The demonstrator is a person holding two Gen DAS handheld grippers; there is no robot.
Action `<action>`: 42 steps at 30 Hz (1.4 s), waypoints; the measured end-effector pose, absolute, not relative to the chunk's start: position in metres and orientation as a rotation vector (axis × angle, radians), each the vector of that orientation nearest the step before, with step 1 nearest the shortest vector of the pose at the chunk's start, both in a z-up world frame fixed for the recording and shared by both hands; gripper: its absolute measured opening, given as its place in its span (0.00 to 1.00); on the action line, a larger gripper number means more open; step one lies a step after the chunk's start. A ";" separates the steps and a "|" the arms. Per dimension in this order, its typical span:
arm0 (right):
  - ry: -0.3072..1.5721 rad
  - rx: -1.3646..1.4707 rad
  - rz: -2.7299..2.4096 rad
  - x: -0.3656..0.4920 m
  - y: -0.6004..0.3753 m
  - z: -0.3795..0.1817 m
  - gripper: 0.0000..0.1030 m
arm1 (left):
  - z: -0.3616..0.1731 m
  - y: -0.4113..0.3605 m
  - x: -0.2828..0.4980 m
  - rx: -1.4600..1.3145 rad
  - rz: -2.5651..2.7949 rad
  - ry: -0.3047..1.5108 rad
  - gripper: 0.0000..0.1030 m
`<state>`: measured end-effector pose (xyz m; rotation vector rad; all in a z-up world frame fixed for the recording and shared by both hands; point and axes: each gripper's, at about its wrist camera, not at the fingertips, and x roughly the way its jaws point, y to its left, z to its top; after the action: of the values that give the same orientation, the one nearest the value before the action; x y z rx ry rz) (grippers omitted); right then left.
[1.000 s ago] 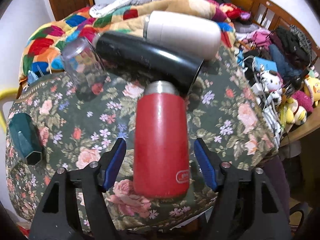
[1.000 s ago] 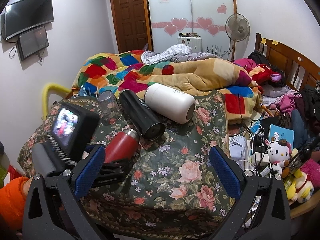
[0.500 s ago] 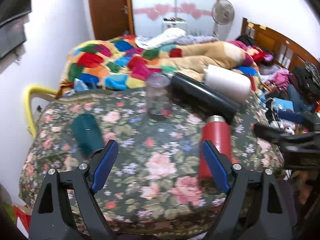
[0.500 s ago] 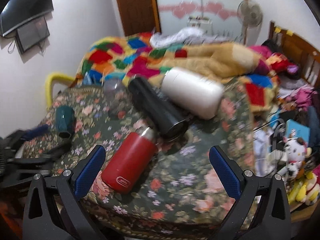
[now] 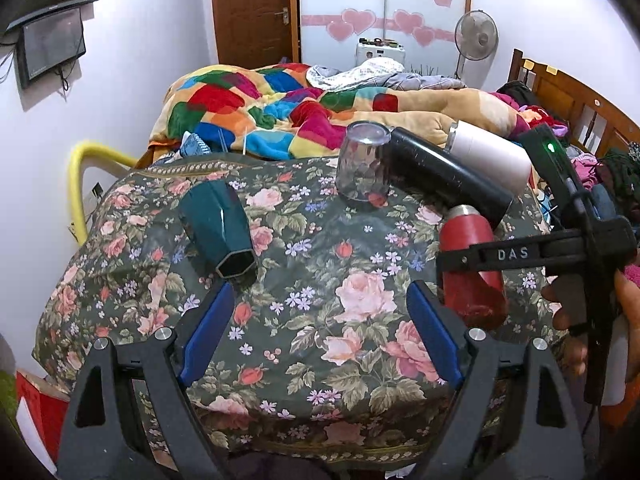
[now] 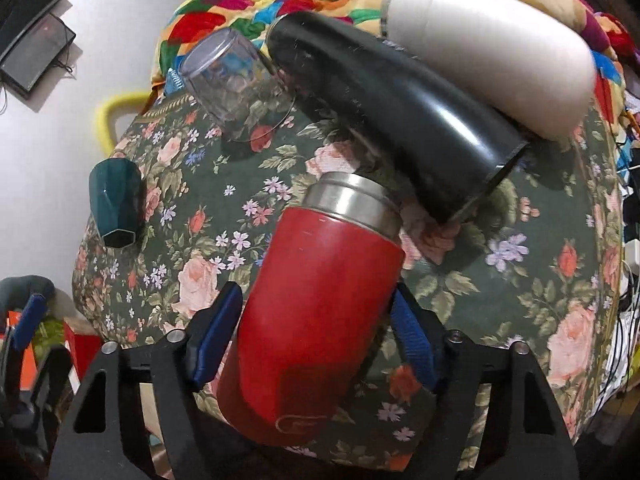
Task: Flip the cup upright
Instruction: 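Rotate the red thermos with the right gripper until its opening faces up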
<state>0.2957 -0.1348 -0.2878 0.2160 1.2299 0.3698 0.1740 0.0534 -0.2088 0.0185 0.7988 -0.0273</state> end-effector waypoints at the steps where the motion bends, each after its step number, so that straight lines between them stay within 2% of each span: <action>1: 1.229 0.211 0.370 0.297 -0.134 -0.287 0.65 | -0.210 0.054 0.174 0.014 -0.026 0.801 0.85; 7: 1.182 0.148 0.393 0.293 -0.125 -0.272 0.59 | -0.211 0.057 0.175 -0.005 -0.011 0.802 0.85; 20: 0.922 -0.054 0.386 0.273 -0.100 -0.216 0.58 | -0.196 0.067 0.176 -0.057 0.017 0.767 0.85; 42: 0.961 -0.169 0.420 0.272 -0.072 -0.236 0.58 | -0.205 0.071 0.180 -0.075 0.034 0.800 0.85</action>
<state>0.2724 -0.0720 -0.2358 -0.1692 0.9606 0.4204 0.1796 0.0712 -0.2047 -0.0749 0.8000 0.0336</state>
